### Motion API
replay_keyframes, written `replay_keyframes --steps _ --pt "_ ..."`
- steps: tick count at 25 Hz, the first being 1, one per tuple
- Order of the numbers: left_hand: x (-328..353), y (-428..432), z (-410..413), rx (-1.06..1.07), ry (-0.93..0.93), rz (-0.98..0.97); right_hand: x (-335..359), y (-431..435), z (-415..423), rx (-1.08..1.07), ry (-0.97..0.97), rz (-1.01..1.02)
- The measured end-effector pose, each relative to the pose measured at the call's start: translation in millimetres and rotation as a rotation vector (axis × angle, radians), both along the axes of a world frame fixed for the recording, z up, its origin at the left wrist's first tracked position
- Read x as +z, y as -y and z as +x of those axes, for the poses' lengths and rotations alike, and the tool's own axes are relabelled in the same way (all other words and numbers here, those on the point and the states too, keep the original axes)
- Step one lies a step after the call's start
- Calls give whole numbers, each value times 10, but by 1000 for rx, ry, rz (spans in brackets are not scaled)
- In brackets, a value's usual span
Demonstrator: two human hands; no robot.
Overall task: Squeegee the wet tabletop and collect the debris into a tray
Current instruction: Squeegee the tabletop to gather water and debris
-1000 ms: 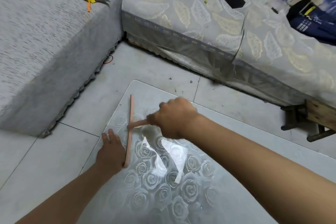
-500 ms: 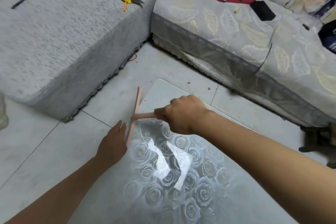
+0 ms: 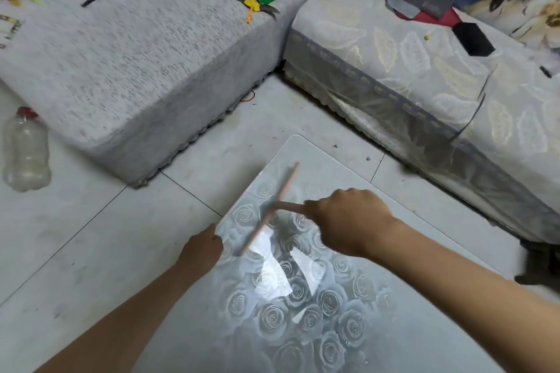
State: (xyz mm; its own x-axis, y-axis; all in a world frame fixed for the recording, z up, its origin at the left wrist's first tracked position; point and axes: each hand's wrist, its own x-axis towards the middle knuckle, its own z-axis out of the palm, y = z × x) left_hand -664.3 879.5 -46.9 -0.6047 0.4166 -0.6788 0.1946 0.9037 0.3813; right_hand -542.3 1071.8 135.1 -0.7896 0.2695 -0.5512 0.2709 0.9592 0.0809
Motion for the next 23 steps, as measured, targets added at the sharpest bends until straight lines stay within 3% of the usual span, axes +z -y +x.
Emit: replay_keyframes --steps 5,8,11,15,19,22,23 --pt "21 90 96 17 -59 34 -296 439 226 -14 -29 -102" --pt "-3 221 201 -121 -108 57 -212 335 845 -122 32 -81" --pt "11 279 330 -271 -182 -38 67 219 1151 -167 144 -42" --pt "40 290 405 -403 -264 -100 38 360 740 -58 -12 -41" --pt "89 350 389 -405 -326 28 -281 577 444 -60 -65 -46" --pt "83 301 451 -515 -426 182 -409 471 1188 -181 -18 -40" --pt "93 253 496 -588 -419 150 -403 400 1515 -221 10 -27"
